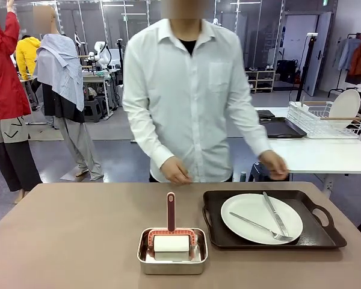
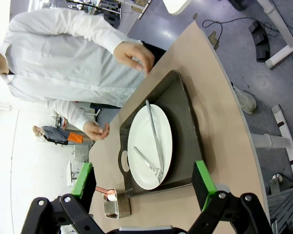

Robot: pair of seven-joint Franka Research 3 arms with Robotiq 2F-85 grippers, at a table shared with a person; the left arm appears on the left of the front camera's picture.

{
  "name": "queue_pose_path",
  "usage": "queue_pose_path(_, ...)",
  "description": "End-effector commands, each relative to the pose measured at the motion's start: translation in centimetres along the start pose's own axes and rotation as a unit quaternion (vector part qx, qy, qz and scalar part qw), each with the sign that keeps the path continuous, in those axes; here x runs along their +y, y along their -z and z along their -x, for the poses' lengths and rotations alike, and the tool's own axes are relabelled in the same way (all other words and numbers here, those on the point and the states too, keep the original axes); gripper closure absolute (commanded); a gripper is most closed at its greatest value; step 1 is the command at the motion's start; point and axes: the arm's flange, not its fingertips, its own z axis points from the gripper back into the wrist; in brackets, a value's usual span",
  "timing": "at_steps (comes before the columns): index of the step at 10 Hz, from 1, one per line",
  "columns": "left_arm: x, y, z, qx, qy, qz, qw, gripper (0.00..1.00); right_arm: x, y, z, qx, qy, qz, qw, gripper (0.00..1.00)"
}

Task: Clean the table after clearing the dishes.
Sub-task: When the right (or left) Handle tray is removed, use the right hand (or left hand) to clean the right (or left) side of the table with the Lint Roller.

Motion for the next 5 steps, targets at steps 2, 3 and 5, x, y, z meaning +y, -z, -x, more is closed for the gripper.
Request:
queue_pose_path(2, -0.05, -0.11, -0.07, -0.003, 0.001, 0.001, 1.0, 0.0, -0.05, 0.0, 0.09, -0.006, -0.003, -0.008, 1.0, 0.0)
queue_pose_path(3, -0.05, -0.11, -0.07, -0.003, 0.001, 0.001, 1.0, 0.0, -0.05, 0.0, 0.09, -0.006, -0.003, -0.008, 1.0, 0.0)
queue_pose_path(5, -0.05, -0.11, -0.07, -0.003, 0.001, 0.001, 1.0, 0.0, -0.05, 0.0, 0.09, -0.006, -0.003, -0.008, 1.0, 0.0)
